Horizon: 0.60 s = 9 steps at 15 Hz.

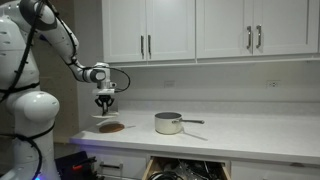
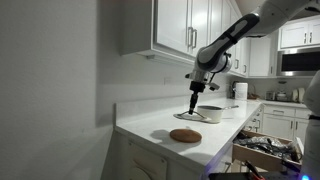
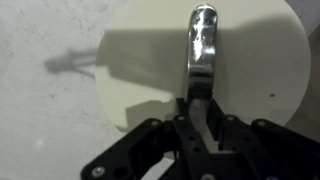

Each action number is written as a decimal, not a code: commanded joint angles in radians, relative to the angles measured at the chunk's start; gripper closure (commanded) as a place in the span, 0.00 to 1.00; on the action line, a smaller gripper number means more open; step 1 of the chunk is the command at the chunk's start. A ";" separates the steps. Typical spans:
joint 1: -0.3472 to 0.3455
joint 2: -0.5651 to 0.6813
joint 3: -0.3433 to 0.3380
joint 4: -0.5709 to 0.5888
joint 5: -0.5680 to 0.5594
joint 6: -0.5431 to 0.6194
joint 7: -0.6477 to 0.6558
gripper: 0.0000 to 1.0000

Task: Take the lid from the pot and put it on the brown pot mat

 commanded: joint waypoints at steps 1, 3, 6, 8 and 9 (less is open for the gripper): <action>0.054 0.002 0.035 -0.044 -0.058 0.198 0.109 0.94; 0.052 0.046 0.058 -0.038 -0.150 0.254 0.209 0.94; 0.021 0.100 0.083 -0.023 -0.326 0.272 0.363 0.94; 0.002 0.132 0.079 -0.014 -0.421 0.251 0.441 0.94; -0.005 0.146 0.076 -0.010 -0.459 0.245 0.476 0.94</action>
